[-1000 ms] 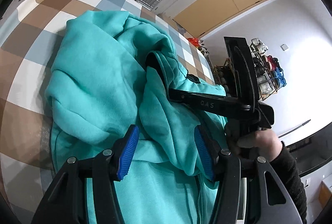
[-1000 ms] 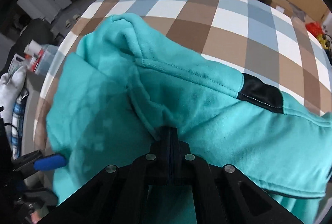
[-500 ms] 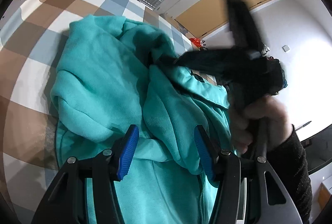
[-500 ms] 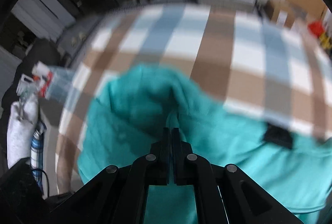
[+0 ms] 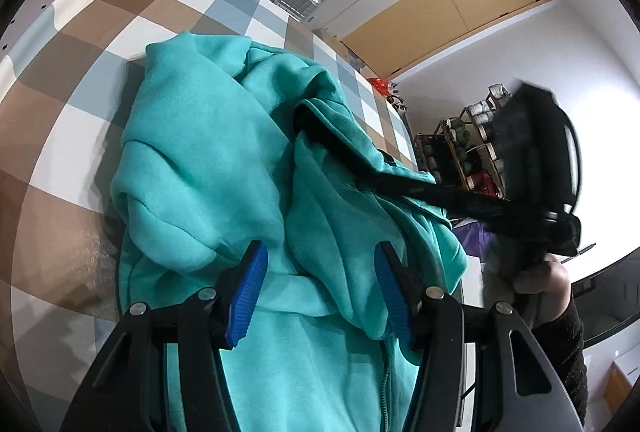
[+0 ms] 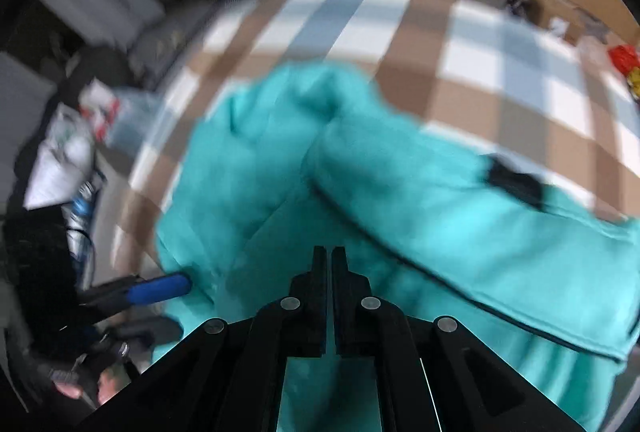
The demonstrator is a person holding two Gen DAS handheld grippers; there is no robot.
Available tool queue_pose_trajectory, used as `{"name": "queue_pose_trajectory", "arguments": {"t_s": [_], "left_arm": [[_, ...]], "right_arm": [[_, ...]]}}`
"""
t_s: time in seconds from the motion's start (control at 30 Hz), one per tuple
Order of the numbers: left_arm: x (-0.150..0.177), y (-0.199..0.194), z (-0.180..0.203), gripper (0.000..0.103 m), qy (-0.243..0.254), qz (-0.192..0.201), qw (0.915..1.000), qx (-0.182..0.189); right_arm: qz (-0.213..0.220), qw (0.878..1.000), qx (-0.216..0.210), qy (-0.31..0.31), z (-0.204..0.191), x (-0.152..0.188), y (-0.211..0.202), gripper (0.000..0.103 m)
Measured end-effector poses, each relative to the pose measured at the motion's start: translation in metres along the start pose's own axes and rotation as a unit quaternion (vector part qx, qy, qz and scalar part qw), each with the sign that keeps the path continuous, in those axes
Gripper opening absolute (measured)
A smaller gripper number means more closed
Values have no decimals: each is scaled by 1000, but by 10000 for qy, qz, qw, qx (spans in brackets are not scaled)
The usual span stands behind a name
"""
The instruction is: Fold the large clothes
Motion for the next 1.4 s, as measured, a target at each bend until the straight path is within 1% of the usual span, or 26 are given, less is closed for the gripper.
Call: {"name": "queue_pose_trajectory", "arguments": {"t_s": [0.07,0.1,0.17,0.2,0.27,0.3,0.37,0.43,0.5,0.57,0.6,0.63,0.67,0.73,0.77,0.83,0.93,1.07,1.13,1.23,1.27,1.33,1.4], "left_arm": [[2,1,4,50,83,0,10000,-11],[4,3,6,50,132,-11,9999,-39],[4,8,8,50,193,-59,9998,-84],[5,10,9,50,207,-72,9997,-111],[5,13,10,50,289,-71,9993,-207],[6,17,10,50,387,-89,9987,-312],[7,25,9,50,554,-180,9971,-493],[13,35,5,51,644,-445,9950,-626],[12,36,3,52,653,-479,9947,-635],[11,41,2,52,823,-531,9925,-735],[12,44,1,52,934,-593,9904,-825],[14,48,1,51,1022,-693,9882,-908],[13,49,1,52,1042,-754,9873,-937],[9,50,1,52,1045,-966,9849,-987],[7,52,1,52,1072,-1013,9840,-997],[0,55,2,52,1170,-996,9823,-1070],[-11,61,2,52,1274,-1010,9798,-1167],[-23,73,6,52,1626,-1045,9705,-1444],[-28,77,8,52,1745,-987,9667,-1591],[-31,81,10,52,1985,-673,9596,-1878],[-30,80,9,52,1973,-639,9598,-1893],[-23,70,7,52,1884,-560,9614,-1927],[-7,51,8,52,1975,-454,9587,-1996]], "right_arm": [[441,9989,169,70,22,1,-36,4],[595,9978,245,143,34,4,-50,5],[798,9945,529,421,68,19,-81,12],[836,9932,614,528,78,23,-88,13],[881,9884,1073,611,107,41,-106,19],[867,9842,1427,592,123,53,-115,23],[703,9782,1882,530,145,72,-119,51],[435,9781,1981,461,162,94,-108,56],[257,9801,1909,469,171,105,-88,56],[511,9758,2109,276,173,104,-78,56],[549,9747,2149,263,174,102,-76,56],[591,9749,2124,307,175,101,-77,56],[605,9758,2072,358,177,101,-78,54],[633,9789,1904,388,181,96,-78,52],[646,9800,1836,405,182,95,-78,52],[726,9798,1801,473,184,89,-75,52],[818,9768,1932,421,182,78,-68,51],[924,9769,1874,448,190,55,-64,51],[1157,9753,1819,484,195,44,-66,52],[1564,9709,1717,590,197,36,-75,51],[1722,9693,1629,655,193,38,-82,45],[2066,9659,1397,688,176,44,-101,44],[2439,9630,976,606,143,57,-126,44]]}}
Point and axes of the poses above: each gripper's, at about its wrist camera, not at the fingertips, and y roughly the way its jaws point, z to its right, x to its underside, the point moved 9 cm from there along y, roughly the way its jaws point, and after that the axes turned 13 degrees about -x, right-handed, at the moved point
